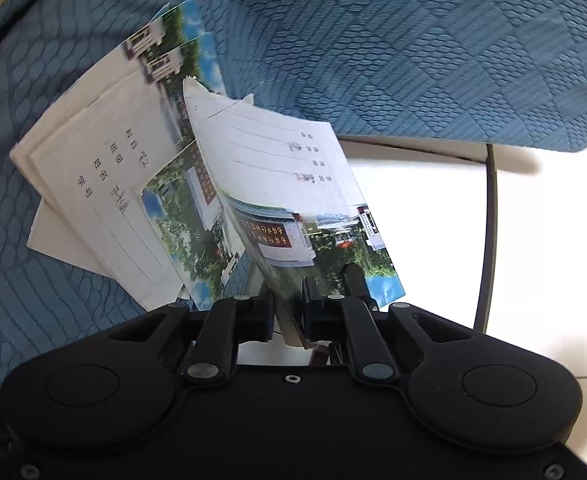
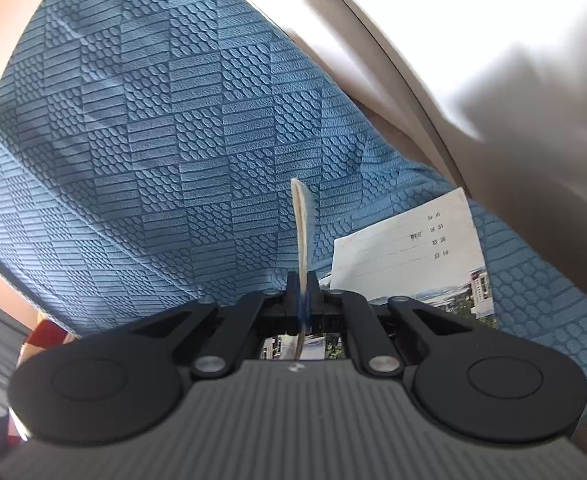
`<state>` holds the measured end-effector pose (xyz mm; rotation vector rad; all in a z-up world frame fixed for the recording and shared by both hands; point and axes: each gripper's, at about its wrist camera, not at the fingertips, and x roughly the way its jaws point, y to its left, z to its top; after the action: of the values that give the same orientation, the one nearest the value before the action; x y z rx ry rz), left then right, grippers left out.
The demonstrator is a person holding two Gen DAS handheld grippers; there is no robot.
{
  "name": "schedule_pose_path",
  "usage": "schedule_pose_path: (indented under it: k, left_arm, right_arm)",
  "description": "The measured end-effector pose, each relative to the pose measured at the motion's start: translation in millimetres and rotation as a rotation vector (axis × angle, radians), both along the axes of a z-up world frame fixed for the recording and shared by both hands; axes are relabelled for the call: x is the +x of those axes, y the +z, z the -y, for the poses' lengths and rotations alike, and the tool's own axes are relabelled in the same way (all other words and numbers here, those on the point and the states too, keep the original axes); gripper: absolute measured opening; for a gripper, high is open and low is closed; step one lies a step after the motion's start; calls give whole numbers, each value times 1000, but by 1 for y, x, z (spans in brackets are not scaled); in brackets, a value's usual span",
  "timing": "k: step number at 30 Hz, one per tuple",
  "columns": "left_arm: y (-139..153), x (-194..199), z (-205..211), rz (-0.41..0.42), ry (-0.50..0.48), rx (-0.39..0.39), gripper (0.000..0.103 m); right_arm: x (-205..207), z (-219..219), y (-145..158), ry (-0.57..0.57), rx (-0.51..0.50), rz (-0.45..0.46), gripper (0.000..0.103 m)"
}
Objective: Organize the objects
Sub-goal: 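Lift the gripped forms with both tools and carry them toward the standing books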
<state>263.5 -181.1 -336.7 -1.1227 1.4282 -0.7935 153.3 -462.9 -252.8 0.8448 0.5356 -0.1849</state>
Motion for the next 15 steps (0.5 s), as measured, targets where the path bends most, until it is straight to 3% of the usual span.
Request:
schedule_pose_path:
  k: [3,8,15]
  left_arm:
    - [21,-2,-7,71,-1,68,12]
    - [50,-8,-18,149,-30,116,12]
    - [73,-21,-49,147,-35,151,11]
  right_arm:
    - [-7,-8,5,11,-27,3,5]
    - [-22,-26,18,13,-73,14,5]
    - [-41,-50,36,27,-82,31,5]
